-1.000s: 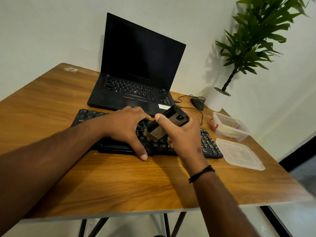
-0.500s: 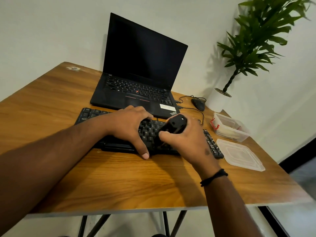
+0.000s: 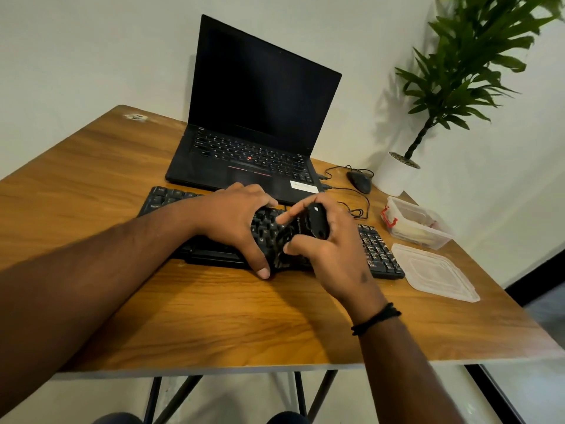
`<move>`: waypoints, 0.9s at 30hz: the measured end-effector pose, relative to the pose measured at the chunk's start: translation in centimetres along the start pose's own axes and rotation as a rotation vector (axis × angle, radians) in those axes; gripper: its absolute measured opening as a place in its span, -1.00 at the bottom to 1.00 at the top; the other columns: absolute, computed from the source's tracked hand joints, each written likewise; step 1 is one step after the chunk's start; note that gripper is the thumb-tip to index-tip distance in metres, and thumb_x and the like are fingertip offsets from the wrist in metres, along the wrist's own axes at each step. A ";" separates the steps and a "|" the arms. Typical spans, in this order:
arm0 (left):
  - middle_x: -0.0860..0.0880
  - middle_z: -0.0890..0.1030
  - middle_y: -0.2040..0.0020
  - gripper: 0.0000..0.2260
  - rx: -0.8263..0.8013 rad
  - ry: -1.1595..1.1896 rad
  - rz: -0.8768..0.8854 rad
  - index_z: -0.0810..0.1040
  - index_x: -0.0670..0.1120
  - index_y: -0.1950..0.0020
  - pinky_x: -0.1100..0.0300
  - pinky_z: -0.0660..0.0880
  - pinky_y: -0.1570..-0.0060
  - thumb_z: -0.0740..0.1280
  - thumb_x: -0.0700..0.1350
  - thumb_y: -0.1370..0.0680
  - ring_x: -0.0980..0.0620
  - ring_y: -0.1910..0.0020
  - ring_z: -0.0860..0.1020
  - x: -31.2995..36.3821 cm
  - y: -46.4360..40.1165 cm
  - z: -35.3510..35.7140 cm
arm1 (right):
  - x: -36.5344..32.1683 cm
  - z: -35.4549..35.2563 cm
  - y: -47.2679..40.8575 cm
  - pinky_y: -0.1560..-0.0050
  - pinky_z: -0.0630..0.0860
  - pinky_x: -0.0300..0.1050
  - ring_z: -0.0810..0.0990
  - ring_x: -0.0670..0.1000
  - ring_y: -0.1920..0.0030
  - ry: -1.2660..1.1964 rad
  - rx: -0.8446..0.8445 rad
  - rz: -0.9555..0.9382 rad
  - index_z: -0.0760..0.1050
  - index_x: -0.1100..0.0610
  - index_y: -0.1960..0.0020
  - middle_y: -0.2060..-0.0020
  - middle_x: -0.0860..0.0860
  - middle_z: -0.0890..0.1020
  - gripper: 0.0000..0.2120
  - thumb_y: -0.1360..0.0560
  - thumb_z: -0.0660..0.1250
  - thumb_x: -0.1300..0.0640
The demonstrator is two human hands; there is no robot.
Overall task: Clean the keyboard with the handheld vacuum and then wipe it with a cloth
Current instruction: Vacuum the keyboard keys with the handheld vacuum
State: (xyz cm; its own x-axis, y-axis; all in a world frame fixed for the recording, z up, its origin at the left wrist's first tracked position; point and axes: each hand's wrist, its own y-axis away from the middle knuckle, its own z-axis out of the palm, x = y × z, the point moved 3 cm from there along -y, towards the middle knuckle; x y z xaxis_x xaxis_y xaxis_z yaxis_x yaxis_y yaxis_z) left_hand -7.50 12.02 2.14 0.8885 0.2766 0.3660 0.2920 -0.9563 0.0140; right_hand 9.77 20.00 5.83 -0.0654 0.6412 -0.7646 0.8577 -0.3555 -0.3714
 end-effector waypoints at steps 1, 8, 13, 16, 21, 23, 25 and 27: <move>0.18 0.33 -0.32 0.18 0.001 -0.001 -0.001 0.28 0.19 -0.50 -0.07 0.36 -0.37 0.44 0.58 0.06 0.07 -0.32 0.28 0.0 0.0 0.0 | 0.1 -0.1 -0.1 0.21 0.53 -0.31 0.59 -0.13 0.08 -0.005 -0.036 0.007 0.55 0.15 0.06 0.13 -0.04 0.68 -0.67 -0.16 0.42 0.22; 0.14 0.24 -0.50 0.19 -0.008 -0.005 -0.030 0.16 0.11 -0.59 -0.04 0.31 -0.43 0.57 0.44 -0.08 0.03 -0.46 0.19 0.4 0.4 0.1 | 1.0 -1.0 -0.3 0.12 0.55 -0.35 0.63 -0.15 0.00 0.027 0.047 0.003 0.51 0.09 -0.01 0.07 -0.03 0.69 -0.80 -0.43 0.45 0.22; 0.14 0.26 -0.48 0.19 -0.010 0.000 -0.028 0.17 0.10 -0.58 -0.05 0.31 -0.42 0.57 0.45 -0.08 0.04 -0.45 0.20 0.3 0.3 0.0 | 1.0 -2.0 -0.8 0.05 0.58 -0.23 0.62 -0.10 -0.01 0.092 -0.053 0.001 0.54 0.11 0.00 0.08 -0.02 0.68 -0.82 -0.41 0.43 0.15; 0.15 0.25 -0.47 0.20 -0.014 0.001 -0.028 0.17 0.11 -0.58 -0.06 0.31 -0.42 0.55 0.48 -0.06 0.04 -0.45 0.20 0.2 0.3 0.0 | 1.2 -2.3 -0.8 0.06 0.57 -0.28 0.62 -0.14 -0.01 0.117 -0.107 0.026 0.53 0.12 -0.01 0.08 -0.04 0.69 -0.81 -0.41 0.43 0.17; 0.16 0.24 -0.49 0.17 -0.013 0.004 -0.029 0.16 0.11 -0.59 -0.03 0.31 -0.42 0.58 0.44 -0.10 0.04 -0.46 0.19 0.3 0.2 0.1 | 1.3 -3.3 -0.9 0.03 0.61 -0.11 0.62 -0.12 0.00 0.146 -0.098 0.015 0.54 0.11 0.00 0.10 -0.06 0.68 -0.81 -0.39 0.42 0.16; 0.15 0.24 -0.49 0.17 -0.009 0.006 -0.025 0.16 0.09 -0.59 -0.01 0.30 -0.42 0.58 0.42 -0.11 0.04 -0.46 0.19 0.3 0.3 0.1 | 1.5 -3.3 -0.9 0.05 0.61 -0.16 0.66 -0.08 0.01 0.101 -0.163 0.049 0.53 0.16 0.00 0.11 0.01 0.70 -0.77 -0.36 0.41 0.16; 0.14 0.24 -0.49 0.17 -0.010 0.005 -0.026 0.16 0.09 -0.60 -0.01 0.30 -0.41 0.59 0.41 -0.11 0.04 -0.46 0.19 0.4 0.3 0.0 | 1.7 -3.9 -1.1 0.03 0.62 -0.08 0.65 -0.06 0.00 0.110 -0.119 0.055 0.53 0.12 0.01 0.09 0.01 0.69 -0.78 -0.37 0.43 0.13; 0.15 0.25 -0.49 0.17 -0.012 0.004 -0.027 0.16 0.09 -0.60 -0.02 0.31 -0.41 0.58 0.42 -0.11 0.05 -0.45 0.20 0.4 0.2 0.0 | 2.0 -4.4 -1.3 -0.01 0.61 0.02 0.65 -0.02 -0.01 0.125 -0.113 0.086 0.54 0.11 0.03 0.09 0.02 0.69 -0.77 -0.34 0.44 0.09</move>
State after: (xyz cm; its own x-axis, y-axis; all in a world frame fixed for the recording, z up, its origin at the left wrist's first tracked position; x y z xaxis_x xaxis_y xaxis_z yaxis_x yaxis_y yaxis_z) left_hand -7.10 11.92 2.25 0.8789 0.3018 0.3693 0.3113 -0.9497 0.0353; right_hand 10.80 24.72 7.12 0.0682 0.6938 -0.7169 0.9097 -0.3382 -0.2408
